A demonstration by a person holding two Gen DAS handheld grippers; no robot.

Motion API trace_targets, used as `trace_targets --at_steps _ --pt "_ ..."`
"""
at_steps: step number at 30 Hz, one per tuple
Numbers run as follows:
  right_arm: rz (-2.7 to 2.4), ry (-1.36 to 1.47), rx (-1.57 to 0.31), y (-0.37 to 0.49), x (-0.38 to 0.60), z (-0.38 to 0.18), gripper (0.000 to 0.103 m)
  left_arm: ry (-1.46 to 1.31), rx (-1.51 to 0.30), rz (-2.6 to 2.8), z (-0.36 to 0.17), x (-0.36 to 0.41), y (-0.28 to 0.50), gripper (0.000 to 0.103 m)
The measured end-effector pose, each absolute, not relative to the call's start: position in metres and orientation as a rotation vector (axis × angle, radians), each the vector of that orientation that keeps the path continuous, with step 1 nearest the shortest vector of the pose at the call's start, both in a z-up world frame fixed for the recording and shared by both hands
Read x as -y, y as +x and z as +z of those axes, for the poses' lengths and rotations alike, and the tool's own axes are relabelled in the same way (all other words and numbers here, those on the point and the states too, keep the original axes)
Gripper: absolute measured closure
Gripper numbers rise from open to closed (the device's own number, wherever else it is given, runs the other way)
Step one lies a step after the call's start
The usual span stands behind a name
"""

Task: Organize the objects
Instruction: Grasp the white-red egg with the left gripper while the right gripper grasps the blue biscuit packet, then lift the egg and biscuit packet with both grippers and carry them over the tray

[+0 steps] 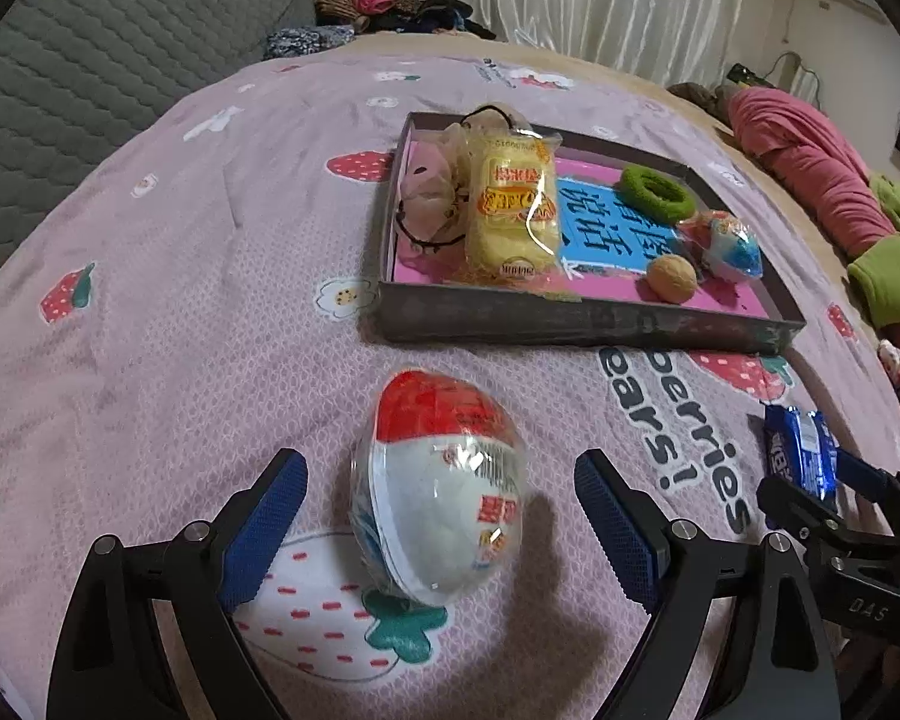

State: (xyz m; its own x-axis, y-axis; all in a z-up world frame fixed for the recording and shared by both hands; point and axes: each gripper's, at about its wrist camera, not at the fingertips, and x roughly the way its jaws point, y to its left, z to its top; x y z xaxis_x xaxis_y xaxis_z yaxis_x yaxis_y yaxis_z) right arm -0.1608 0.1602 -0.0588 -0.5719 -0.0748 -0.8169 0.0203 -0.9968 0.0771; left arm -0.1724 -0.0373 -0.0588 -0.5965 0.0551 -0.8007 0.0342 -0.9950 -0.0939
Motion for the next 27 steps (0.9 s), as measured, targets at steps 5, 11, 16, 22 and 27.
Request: trace_targets --at_steps 5,11,16,22,27 --pt "-2.746 1.431 0.069 -0.163 -0.158 -0.06 0.022 -1.413 0.139 2.776 -0.063 0.032 -0.176 0.012" --pt "-2.745 1.404 0.062 -0.163 -0.155 -0.059 0.036 -1.433 0.107 2.754 -0.071 0.024 -0.178 0.036" --pt "-2.75 1.369 0.001 -0.16 -0.149 -0.059 0.042 -1.426 0.089 2.762 -0.074 0.024 -0.178 0.051" --pt "-2.719 1.304 -0.021 -0.155 -0.139 -0.052 0.05 -1.412 0.135 2.753 -0.074 0.031 -0.175 0.052" --pt "-2.685 1.252 0.021 -0.149 -0.136 -0.049 0.051 -1.4 0.171 2.747 -0.071 0.036 -0.169 0.052"
